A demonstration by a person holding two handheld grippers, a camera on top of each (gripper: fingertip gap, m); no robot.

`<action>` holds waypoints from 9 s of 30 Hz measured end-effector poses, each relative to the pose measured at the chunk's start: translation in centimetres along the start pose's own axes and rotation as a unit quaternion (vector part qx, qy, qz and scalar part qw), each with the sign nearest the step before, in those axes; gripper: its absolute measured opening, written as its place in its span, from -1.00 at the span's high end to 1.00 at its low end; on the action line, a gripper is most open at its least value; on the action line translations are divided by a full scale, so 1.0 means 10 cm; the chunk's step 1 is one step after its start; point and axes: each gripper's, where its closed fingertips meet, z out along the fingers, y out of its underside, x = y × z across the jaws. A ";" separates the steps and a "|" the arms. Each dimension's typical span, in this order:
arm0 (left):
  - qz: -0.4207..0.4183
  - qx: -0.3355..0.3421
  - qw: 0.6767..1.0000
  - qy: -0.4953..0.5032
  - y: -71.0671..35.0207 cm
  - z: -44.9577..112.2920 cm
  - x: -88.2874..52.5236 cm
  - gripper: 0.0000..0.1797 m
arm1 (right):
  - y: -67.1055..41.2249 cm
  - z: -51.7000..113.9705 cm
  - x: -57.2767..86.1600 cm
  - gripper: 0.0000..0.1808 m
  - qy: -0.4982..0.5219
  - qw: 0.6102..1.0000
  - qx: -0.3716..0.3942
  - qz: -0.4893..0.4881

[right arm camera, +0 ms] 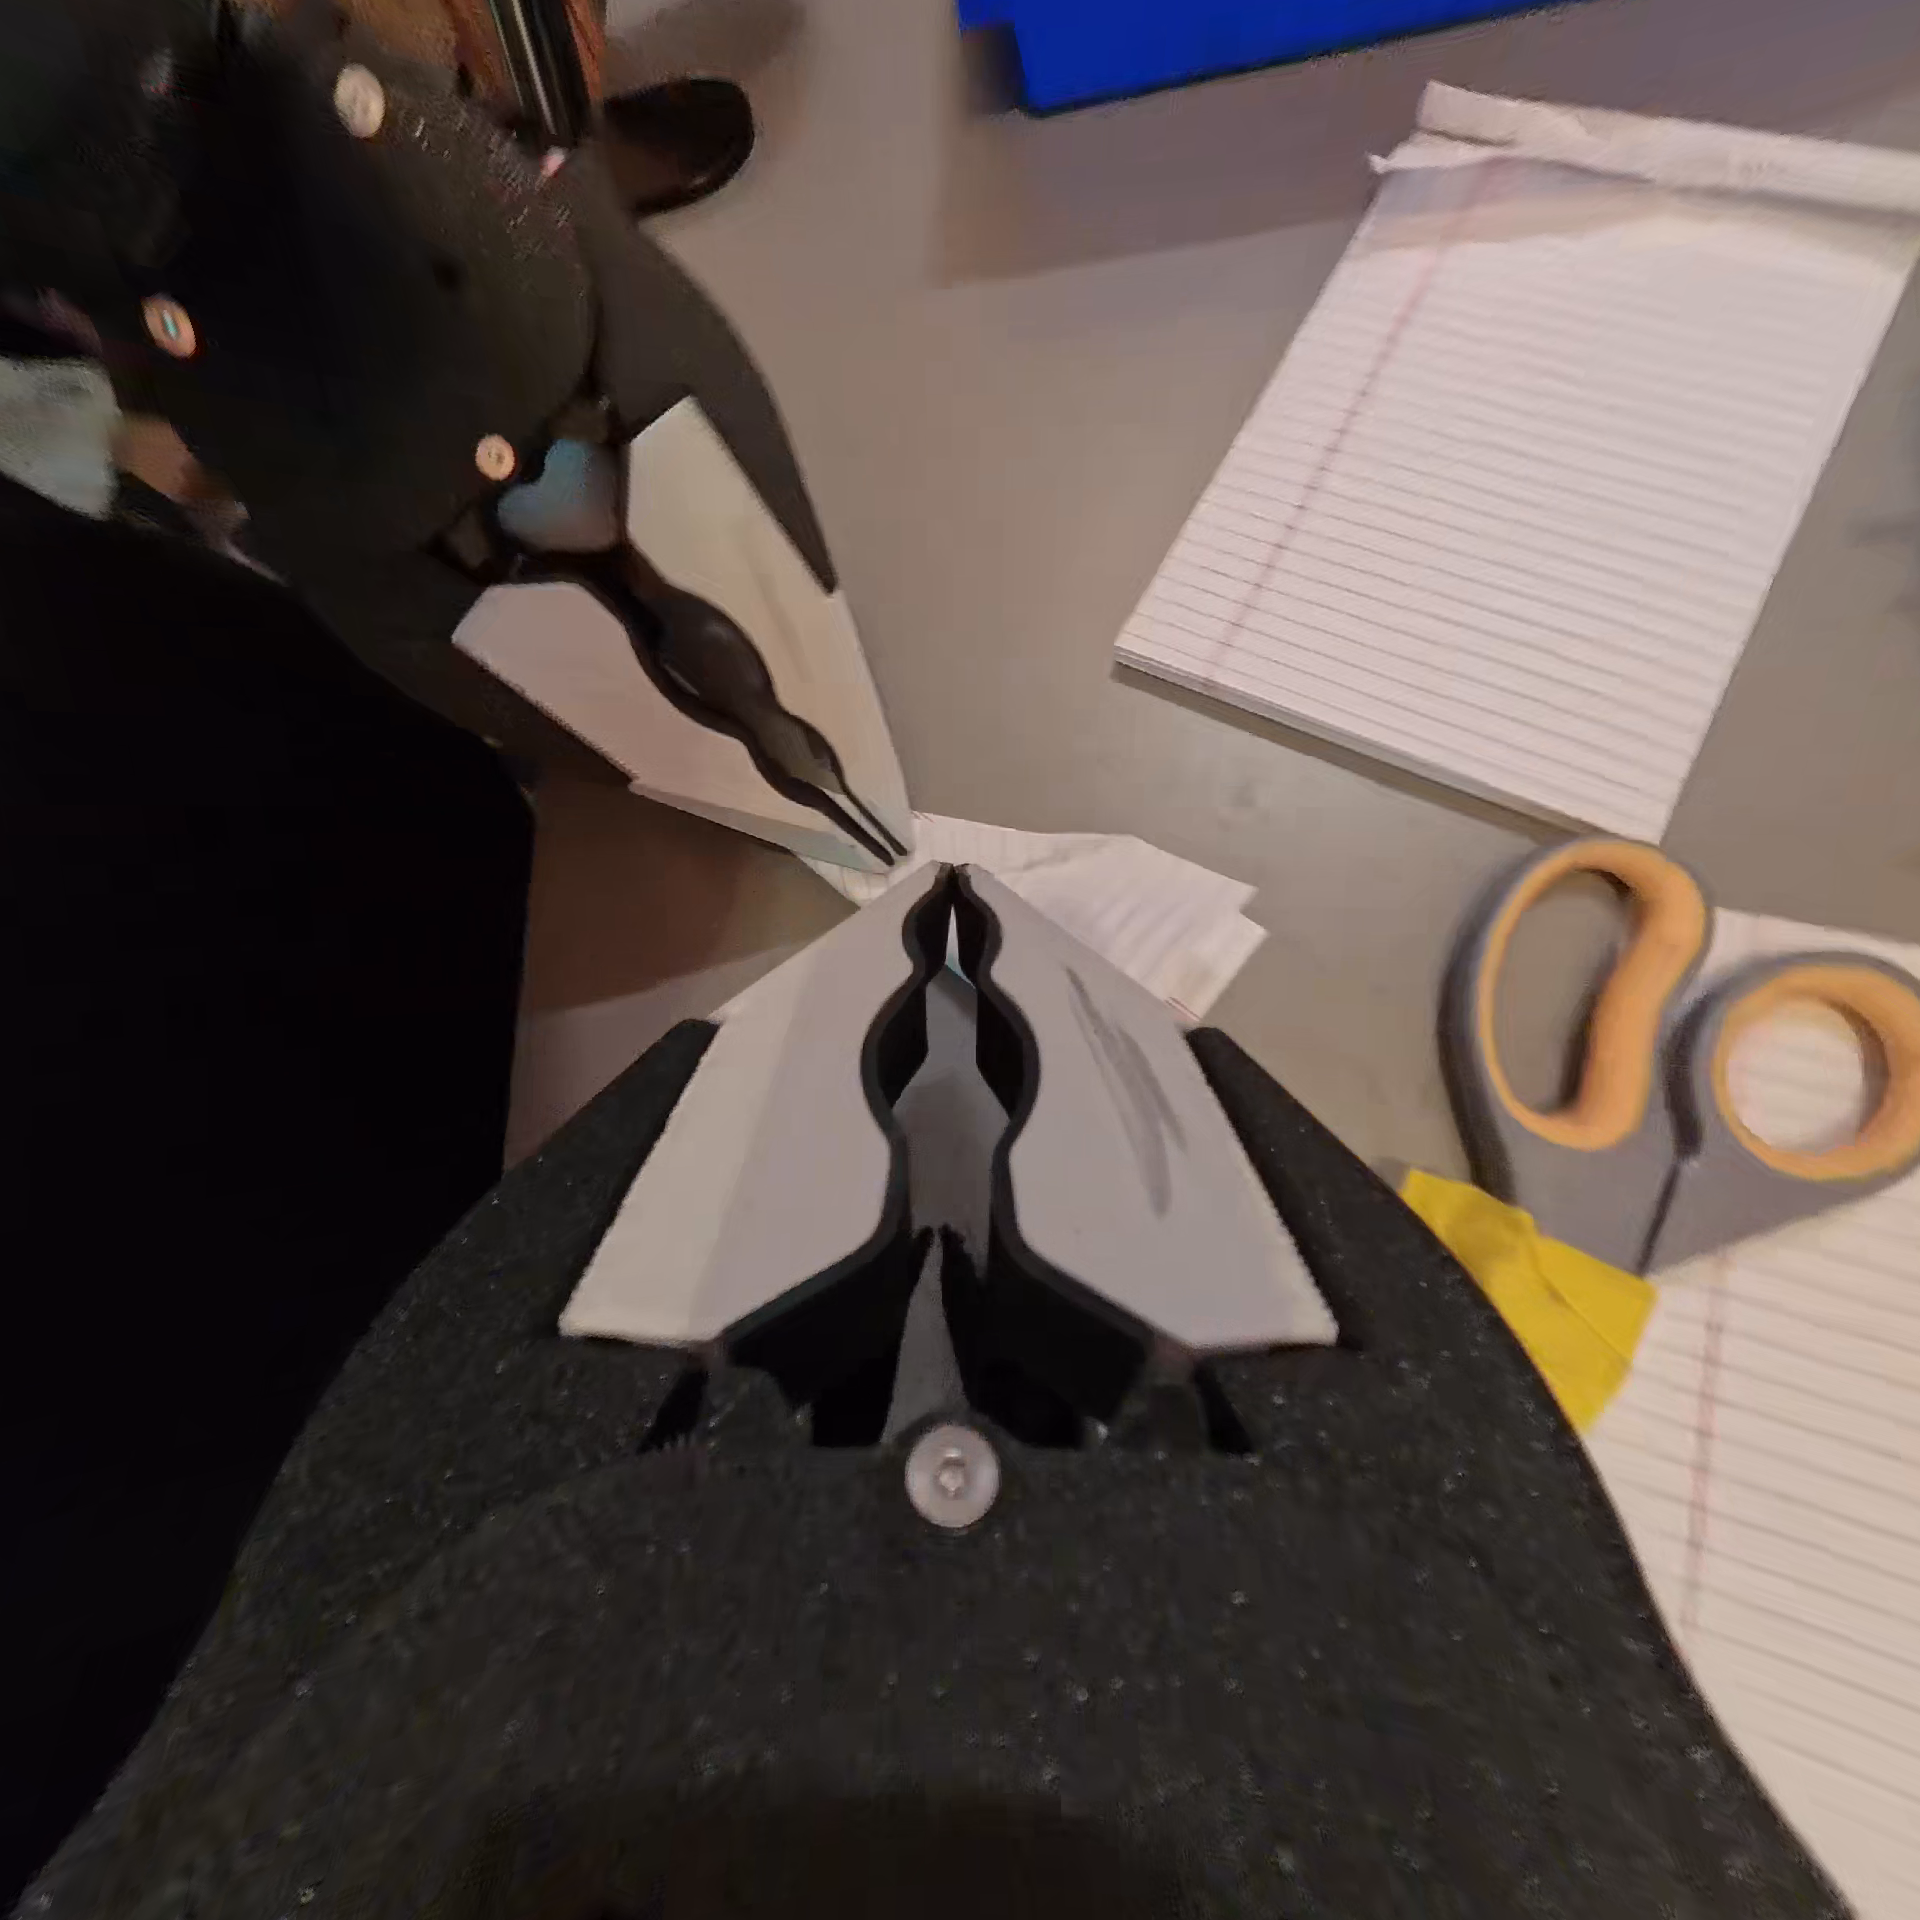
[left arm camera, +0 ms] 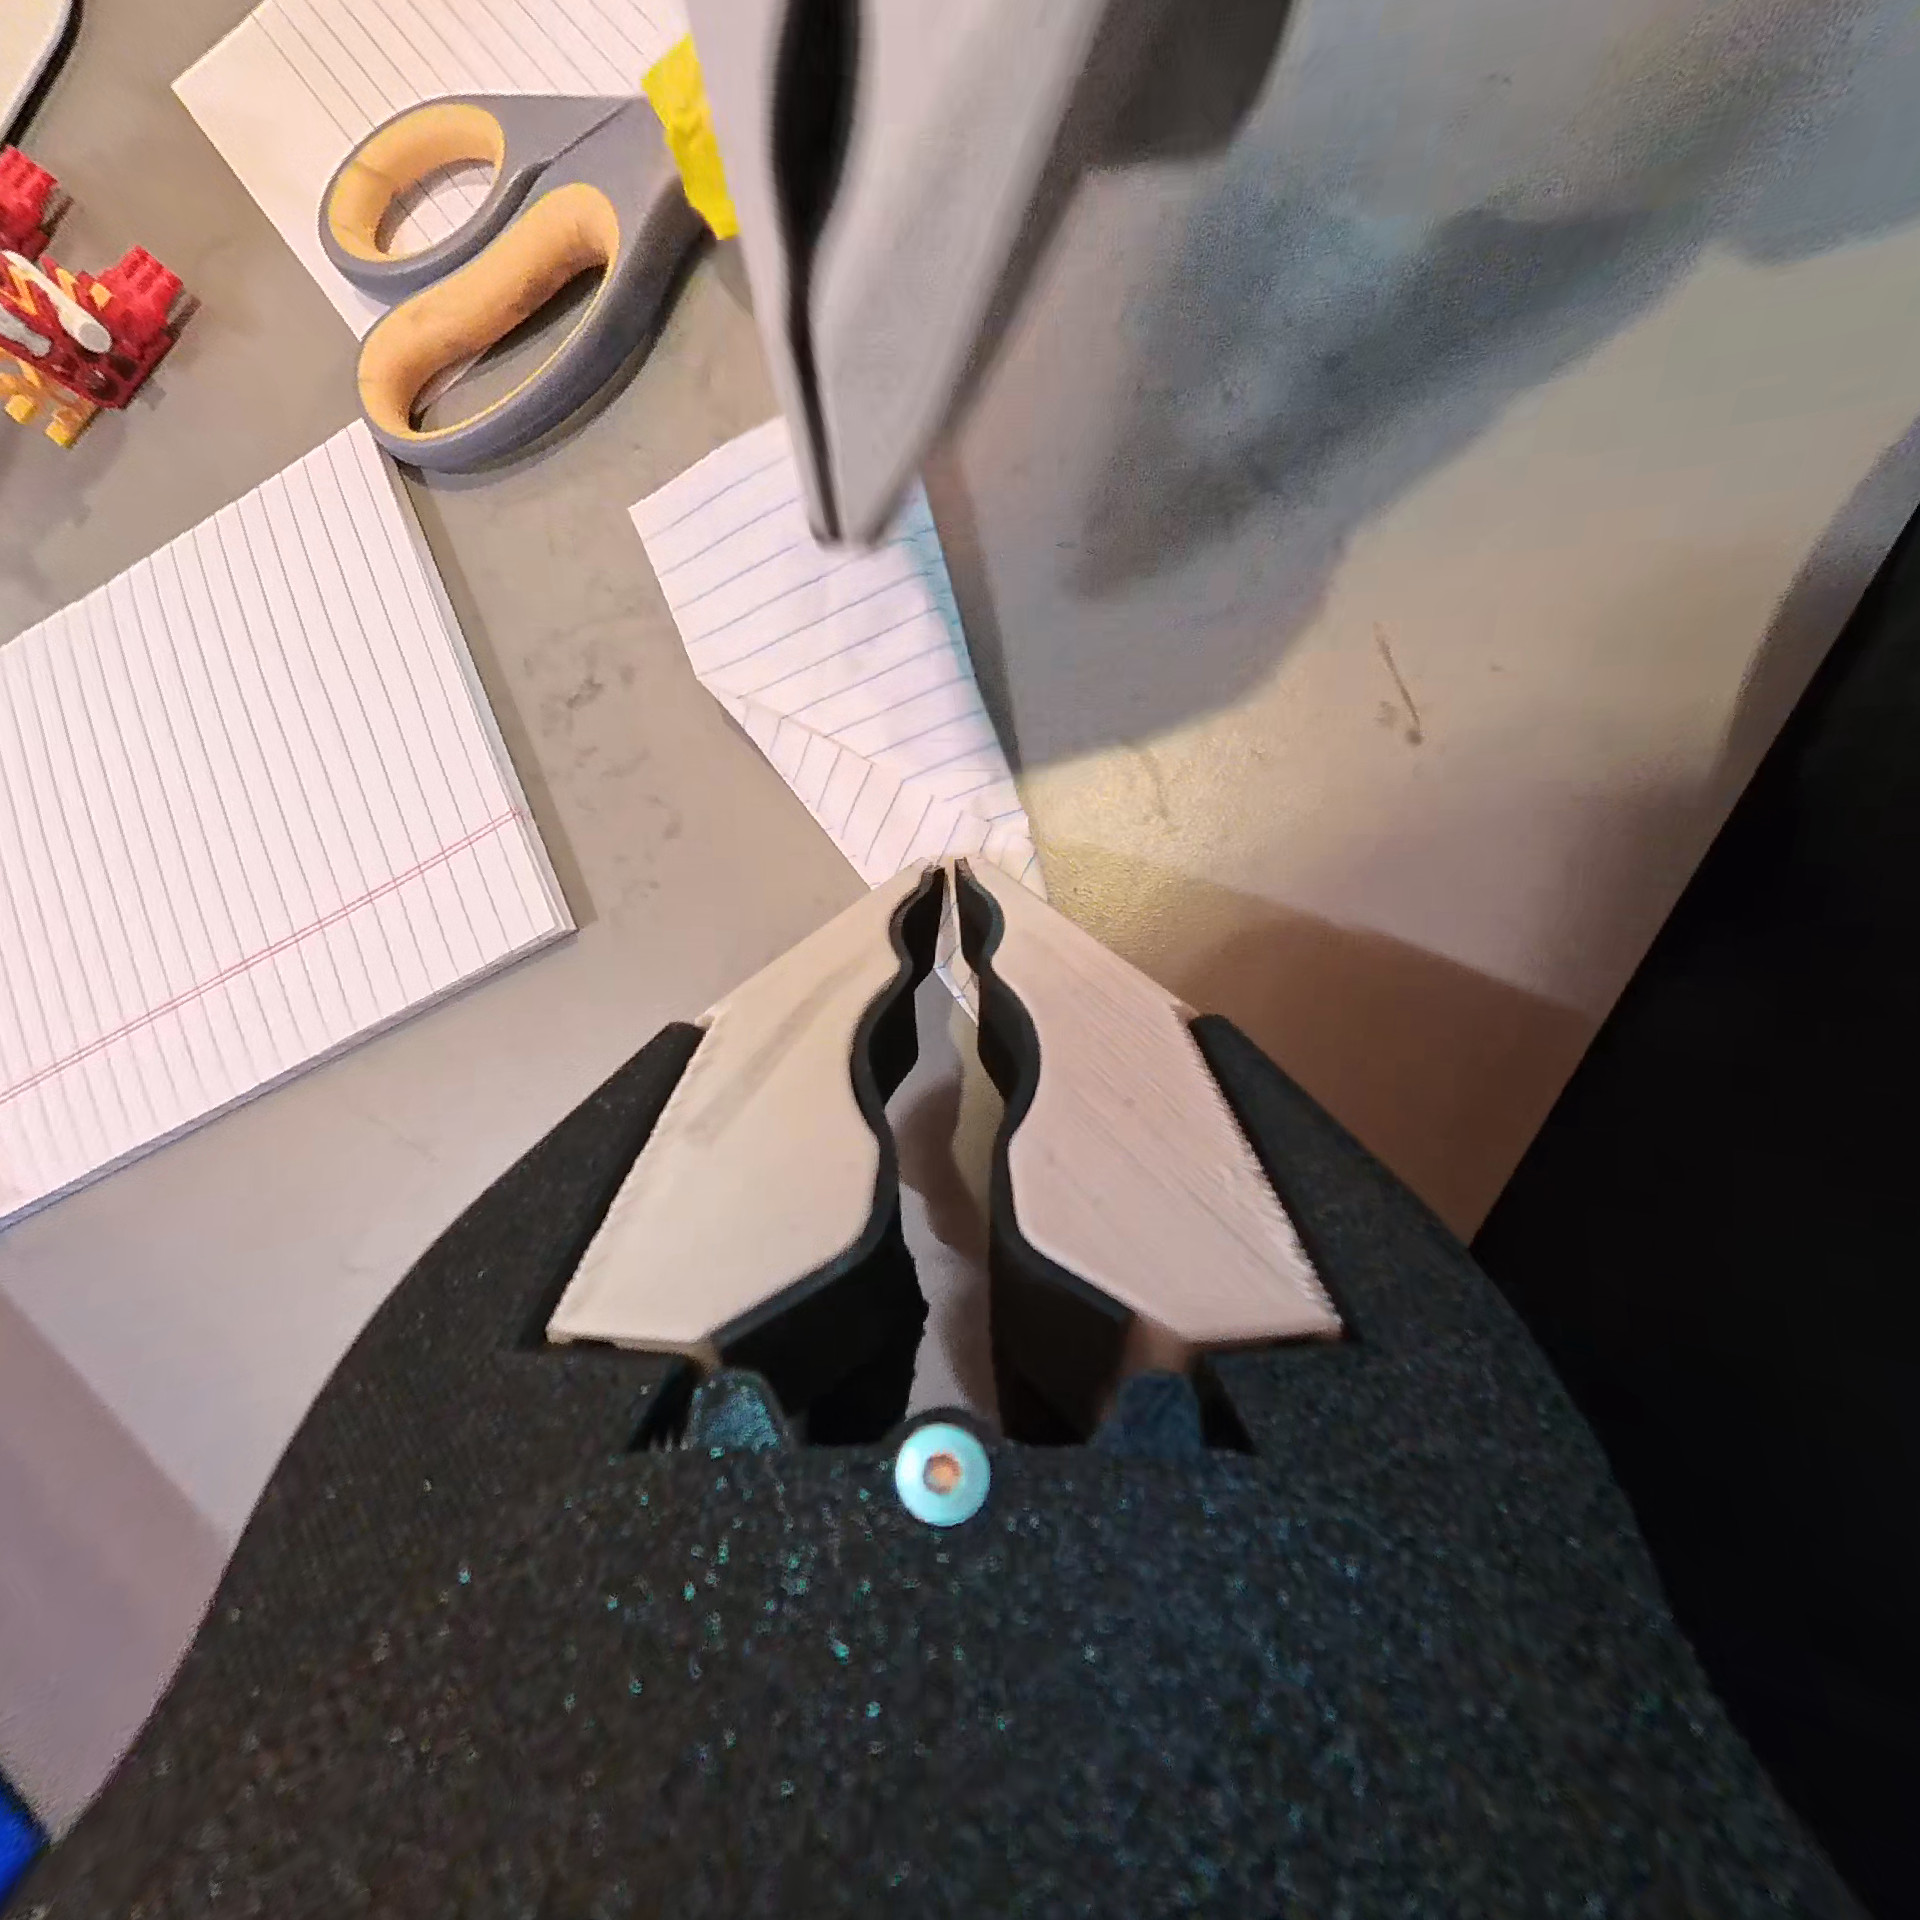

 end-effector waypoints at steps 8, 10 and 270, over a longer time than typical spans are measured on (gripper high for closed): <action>0.010 0.002 1.000 -0.004 0.00 0.00 0.00 0.98 | 0.33 0.35 -0.03 1.00 0.083 0.992 -0.037 -0.085; 0.017 0.004 1.000 -0.009 0.00 0.00 0.00 0.98 | 0.35 0.31 0.00 1.00 0.082 0.994 -0.030 -0.060; -0.491 0.150 0.848 0.133 -0.40 0.00 -0.38 0.66 | 0.12 0.04 0.25 0.81 -0.134 0.868 0.155 0.453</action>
